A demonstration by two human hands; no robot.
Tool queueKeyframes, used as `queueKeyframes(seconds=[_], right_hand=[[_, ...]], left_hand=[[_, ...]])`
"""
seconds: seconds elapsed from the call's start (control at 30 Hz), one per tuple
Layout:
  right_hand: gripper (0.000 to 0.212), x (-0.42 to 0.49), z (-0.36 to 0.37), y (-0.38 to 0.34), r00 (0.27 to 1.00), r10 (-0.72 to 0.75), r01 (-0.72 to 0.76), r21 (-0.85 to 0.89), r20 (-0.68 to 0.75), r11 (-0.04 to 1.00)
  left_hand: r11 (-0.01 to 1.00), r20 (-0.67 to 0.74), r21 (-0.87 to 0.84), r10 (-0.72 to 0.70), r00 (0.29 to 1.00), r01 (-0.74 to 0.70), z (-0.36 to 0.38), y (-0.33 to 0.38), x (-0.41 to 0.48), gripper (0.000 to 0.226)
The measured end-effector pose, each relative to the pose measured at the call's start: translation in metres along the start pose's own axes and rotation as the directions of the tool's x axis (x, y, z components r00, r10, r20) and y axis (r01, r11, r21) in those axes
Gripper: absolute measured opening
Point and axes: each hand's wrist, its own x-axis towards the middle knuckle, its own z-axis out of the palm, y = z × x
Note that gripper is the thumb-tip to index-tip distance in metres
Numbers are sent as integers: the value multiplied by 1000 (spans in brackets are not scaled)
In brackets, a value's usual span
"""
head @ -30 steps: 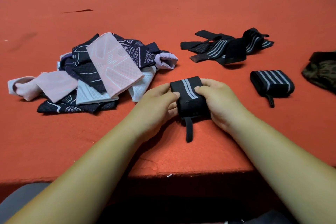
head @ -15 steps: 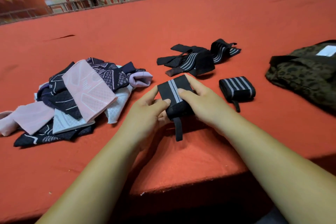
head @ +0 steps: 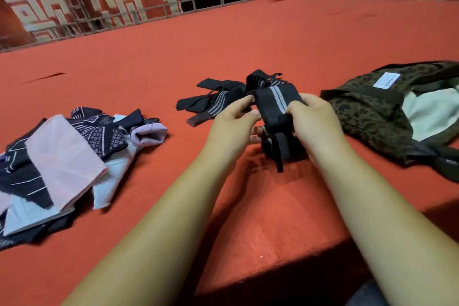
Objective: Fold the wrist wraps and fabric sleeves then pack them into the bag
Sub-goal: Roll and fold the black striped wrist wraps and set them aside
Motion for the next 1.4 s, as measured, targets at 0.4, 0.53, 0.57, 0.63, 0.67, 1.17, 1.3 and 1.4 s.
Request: queueKeyframes(seconds=[0.4, 0.53, 0.57, 0.63, 0.67, 1.17, 1.3, 1.4], right_hand=[[14, 41, -37, 38, 987, 146, -159, -236, -71, 959], [38, 47, -31, 45, 989, 121, -146, -384, -87, 912], [41, 48, -29, 45, 988, 118, -149, -416, -100, 897], [43, 48, -25, 43, 985, 118, -163, -467, -123, 869], [46, 47, -23, 43, 985, 111, -163, -490, -135, 856], [31, 13, 18, 15, 977, -194, 131, -468, -88, 874], [26, 9, 26, 13, 984, -161, 111, -436, -80, 893], [24, 7, 29, 10, 983, -166, 118, -415, -81, 902]], left_hand=[[872, -190, 490, 93, 977, 12, 2, -52, 80, 39], [767, -110, 641, 127, 986, -27, -7, -86, 96, 53], [772, -141, 635, 117, 983, -1, -8, -88, 94, 52], [778, -213, 628, 127, 969, 36, -10, -87, 93, 56], [775, -236, 631, 138, 962, 44, -11, -86, 92, 59], [914, -110, 407, 43, 993, 5, -39, -80, 88, 52], [772, 0, 636, 13, 1000, -9, -49, -110, 113, 70], [801, -14, 599, 12, 1000, -1, -39, -80, 91, 69]])
